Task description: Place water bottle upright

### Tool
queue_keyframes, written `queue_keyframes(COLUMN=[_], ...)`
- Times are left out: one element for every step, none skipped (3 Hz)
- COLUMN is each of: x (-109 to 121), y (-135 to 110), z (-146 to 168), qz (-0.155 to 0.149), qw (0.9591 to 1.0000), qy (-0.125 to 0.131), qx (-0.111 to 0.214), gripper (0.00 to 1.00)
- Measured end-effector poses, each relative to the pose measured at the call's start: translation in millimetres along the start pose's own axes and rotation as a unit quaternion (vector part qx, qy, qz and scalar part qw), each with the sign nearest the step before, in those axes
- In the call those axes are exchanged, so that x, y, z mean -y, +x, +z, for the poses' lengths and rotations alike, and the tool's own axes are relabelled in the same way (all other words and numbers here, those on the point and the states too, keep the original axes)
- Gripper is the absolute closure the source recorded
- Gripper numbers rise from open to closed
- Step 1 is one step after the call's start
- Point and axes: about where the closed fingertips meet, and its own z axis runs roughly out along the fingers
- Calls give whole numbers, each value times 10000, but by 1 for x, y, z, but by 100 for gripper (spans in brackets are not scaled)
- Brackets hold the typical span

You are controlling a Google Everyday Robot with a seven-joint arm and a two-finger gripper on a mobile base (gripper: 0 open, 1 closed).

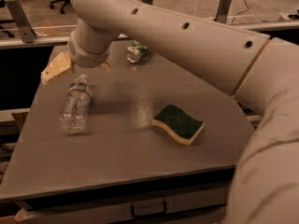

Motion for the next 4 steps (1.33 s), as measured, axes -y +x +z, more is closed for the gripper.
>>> queue_keyframes(x=[1, 4, 5, 8], y=[1, 8, 13, 21], z=[24, 40, 47, 48], qz=[465, 754, 946, 1123], qw=[9978, 9915, 9833, 9759], qy=[288, 687, 1018, 1260], qx=[-364, -809, -1174, -1385], gripper=[0, 0, 4, 22])
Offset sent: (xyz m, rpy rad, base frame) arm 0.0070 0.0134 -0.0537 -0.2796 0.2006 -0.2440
